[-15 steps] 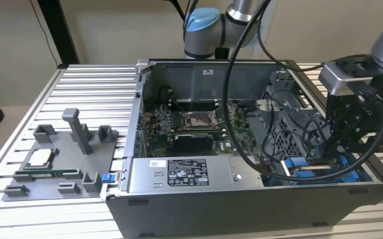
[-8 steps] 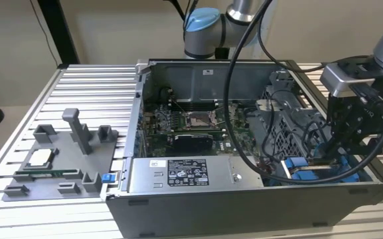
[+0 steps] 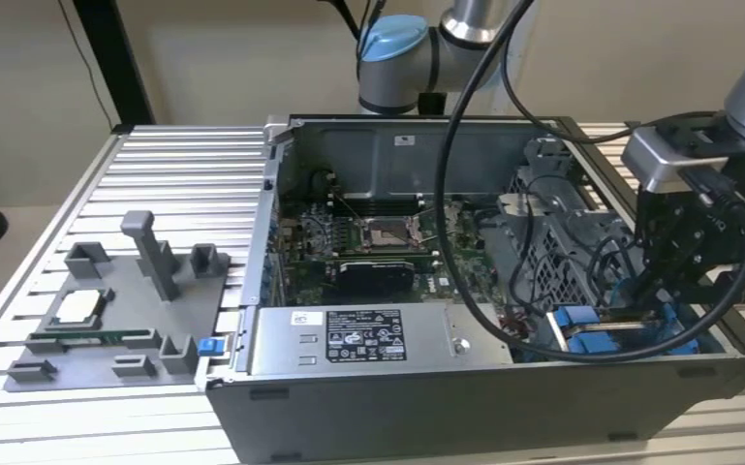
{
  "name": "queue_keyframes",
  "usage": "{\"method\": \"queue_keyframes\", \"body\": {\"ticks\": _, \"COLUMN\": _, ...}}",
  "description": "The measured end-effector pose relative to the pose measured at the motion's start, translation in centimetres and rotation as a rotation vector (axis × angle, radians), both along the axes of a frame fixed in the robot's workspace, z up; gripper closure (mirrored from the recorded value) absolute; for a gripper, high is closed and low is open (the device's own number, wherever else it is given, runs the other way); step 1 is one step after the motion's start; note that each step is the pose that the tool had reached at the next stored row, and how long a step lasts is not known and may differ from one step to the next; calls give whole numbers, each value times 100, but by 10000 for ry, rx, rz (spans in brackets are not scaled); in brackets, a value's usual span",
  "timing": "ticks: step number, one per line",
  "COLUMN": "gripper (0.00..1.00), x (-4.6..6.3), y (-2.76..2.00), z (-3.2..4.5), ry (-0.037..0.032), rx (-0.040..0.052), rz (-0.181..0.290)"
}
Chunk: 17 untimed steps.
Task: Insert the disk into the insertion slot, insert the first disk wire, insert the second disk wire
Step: 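Insert the first disk wire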
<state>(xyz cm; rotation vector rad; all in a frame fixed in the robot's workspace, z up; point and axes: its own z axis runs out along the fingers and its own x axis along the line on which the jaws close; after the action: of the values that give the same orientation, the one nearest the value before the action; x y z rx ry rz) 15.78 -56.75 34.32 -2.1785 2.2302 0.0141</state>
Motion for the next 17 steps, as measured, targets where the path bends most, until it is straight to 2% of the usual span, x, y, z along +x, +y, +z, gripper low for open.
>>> {"method": "queue_keyframes", "body": {"ticks": 17, "gripper": 100, "x": 4, "y": 0, "z": -34, "ry": -1, "rx": 15, "rz": 120}}
